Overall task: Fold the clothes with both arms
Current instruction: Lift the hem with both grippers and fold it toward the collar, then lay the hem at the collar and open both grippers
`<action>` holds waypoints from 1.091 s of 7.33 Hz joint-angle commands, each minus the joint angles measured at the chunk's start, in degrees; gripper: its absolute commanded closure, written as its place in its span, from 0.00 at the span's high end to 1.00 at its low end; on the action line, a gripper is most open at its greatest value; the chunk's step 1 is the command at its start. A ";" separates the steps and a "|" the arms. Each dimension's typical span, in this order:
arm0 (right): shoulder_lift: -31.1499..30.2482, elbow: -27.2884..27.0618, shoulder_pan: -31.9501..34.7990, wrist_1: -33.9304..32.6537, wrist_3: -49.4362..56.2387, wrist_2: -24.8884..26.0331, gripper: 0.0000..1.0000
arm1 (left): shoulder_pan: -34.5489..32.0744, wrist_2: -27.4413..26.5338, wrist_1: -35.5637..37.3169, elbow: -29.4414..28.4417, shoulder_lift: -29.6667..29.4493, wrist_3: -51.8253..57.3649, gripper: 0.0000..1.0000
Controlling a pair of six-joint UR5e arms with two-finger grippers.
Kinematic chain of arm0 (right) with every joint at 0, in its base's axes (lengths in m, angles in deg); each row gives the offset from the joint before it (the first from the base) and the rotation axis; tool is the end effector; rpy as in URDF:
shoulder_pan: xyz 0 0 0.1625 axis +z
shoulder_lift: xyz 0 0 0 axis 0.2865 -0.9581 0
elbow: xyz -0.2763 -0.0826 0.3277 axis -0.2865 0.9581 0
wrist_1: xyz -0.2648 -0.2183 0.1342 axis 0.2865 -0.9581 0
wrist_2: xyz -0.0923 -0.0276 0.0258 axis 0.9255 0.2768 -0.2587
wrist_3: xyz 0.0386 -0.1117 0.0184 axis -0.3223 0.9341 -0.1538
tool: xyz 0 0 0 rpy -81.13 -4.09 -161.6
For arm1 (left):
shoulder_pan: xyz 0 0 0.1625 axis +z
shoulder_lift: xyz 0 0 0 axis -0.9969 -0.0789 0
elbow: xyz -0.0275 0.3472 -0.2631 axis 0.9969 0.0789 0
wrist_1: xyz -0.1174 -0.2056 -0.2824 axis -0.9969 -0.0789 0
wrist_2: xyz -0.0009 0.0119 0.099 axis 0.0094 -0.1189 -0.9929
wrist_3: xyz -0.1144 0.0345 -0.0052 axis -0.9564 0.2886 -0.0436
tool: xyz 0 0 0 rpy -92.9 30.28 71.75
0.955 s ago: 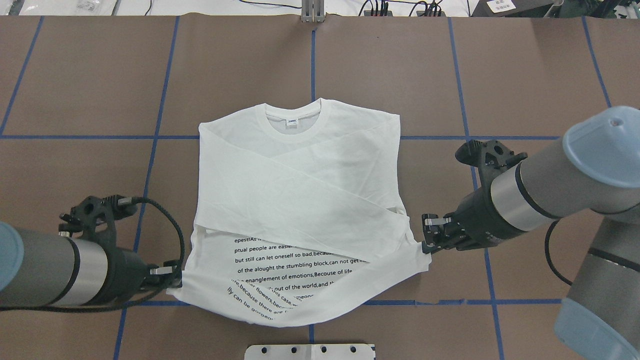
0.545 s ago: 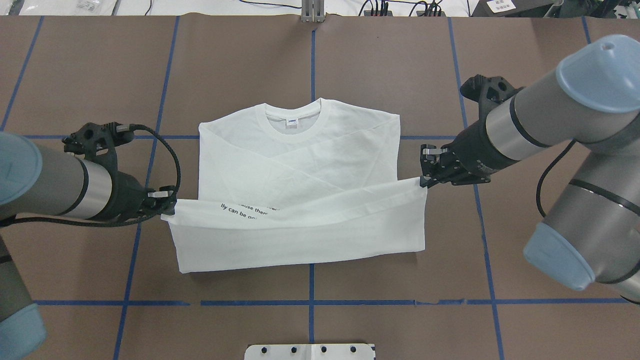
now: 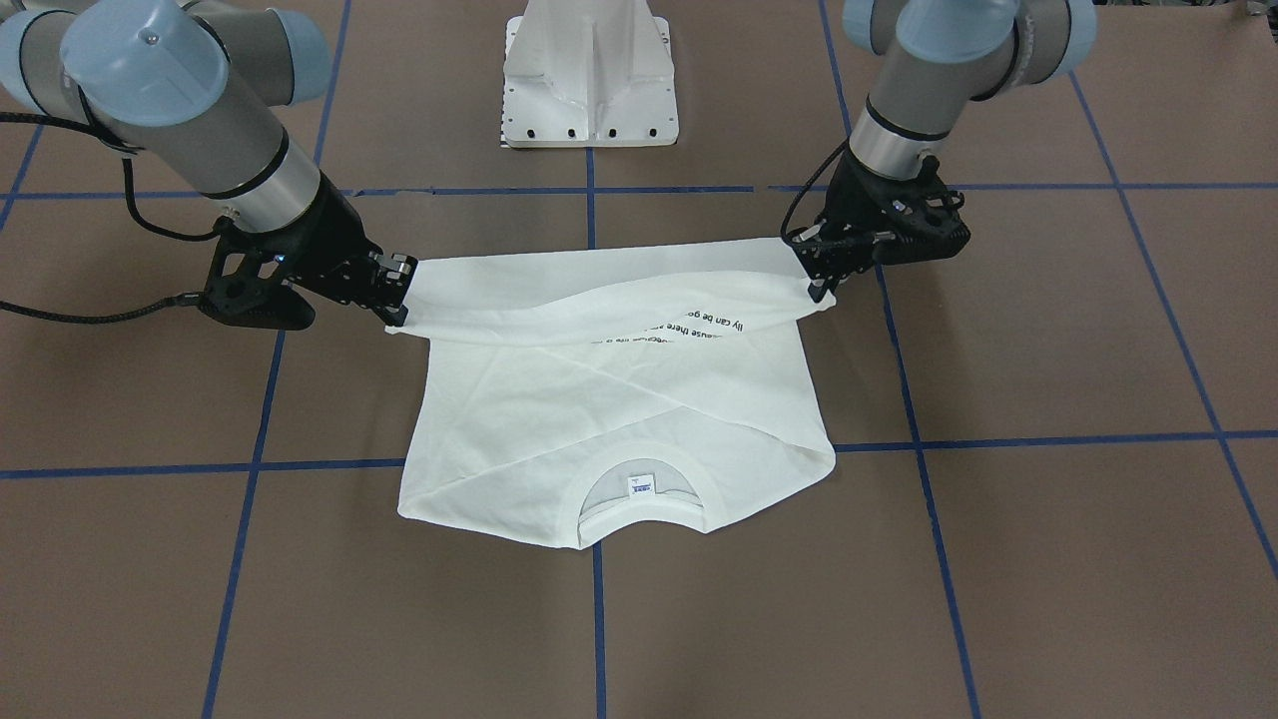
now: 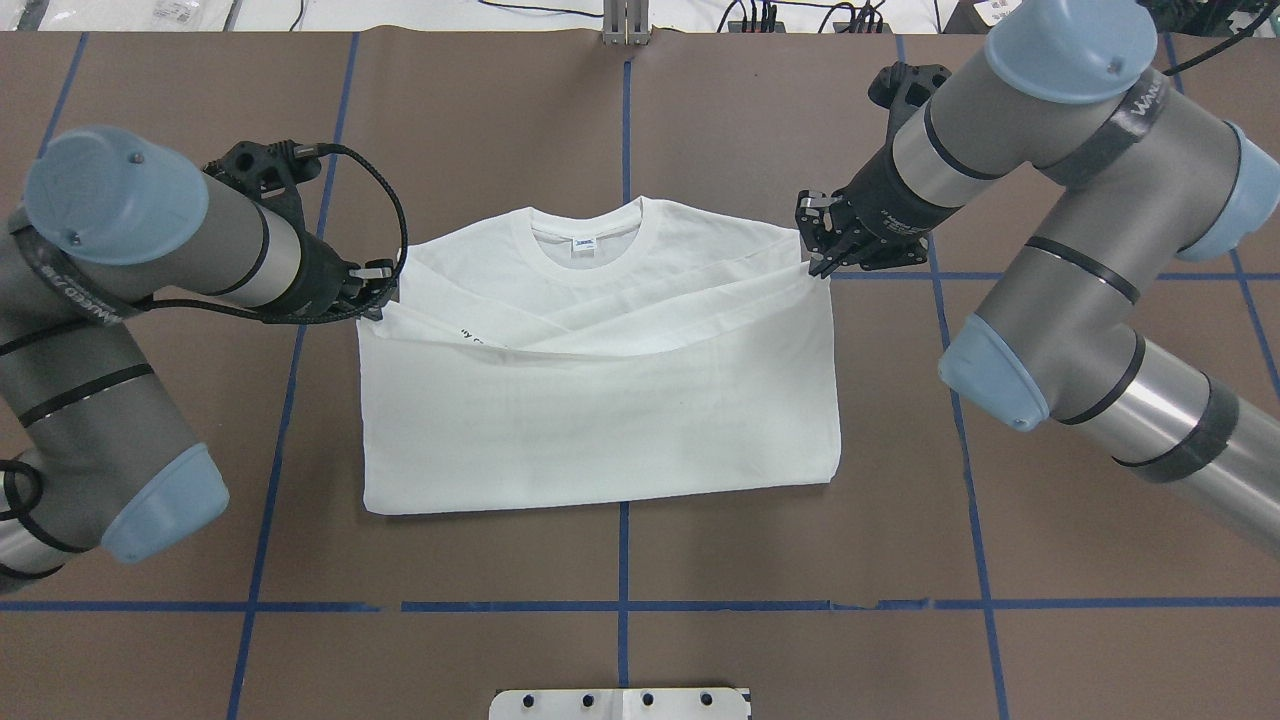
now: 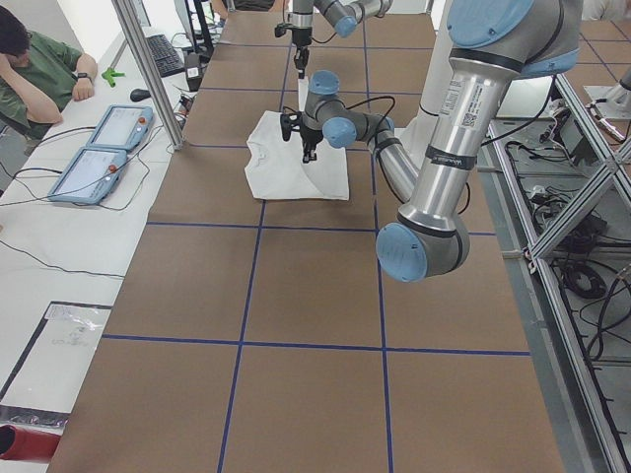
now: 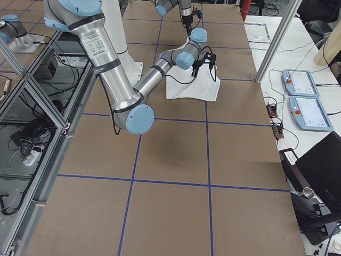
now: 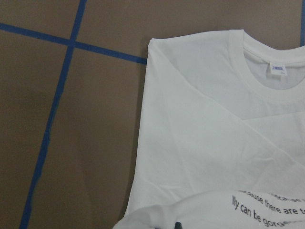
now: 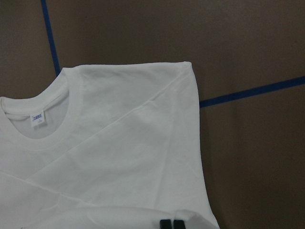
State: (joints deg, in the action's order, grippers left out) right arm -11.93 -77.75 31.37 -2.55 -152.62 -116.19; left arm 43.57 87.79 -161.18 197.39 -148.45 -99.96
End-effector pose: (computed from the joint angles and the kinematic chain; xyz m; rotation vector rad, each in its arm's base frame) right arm -0.3574 -0.4930 0.2997 -0.0564 -0.9983 0.2465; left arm 0.3605 -0.4496 0.3388 0.1291 0.9162 -0.3053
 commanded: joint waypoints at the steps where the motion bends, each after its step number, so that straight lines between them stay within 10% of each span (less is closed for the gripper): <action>1: 0.82 4.42 0.93 2.87 0.70 1.50 0.00 | -3.52 -0.08 -6.20 -8.10 -0.51 2.89 0.00; 8: 5.91 13.58 1.99 6.34 -0.52 1.25 0.00 | -3.88 -0.08 -11.16 -15.16 -5.16 2.11 0.00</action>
State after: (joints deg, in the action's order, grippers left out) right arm -7.25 -64.94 33.30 4.40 -152.49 -114.73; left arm 39.59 87.70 -172.39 182.68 -152.87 -97.66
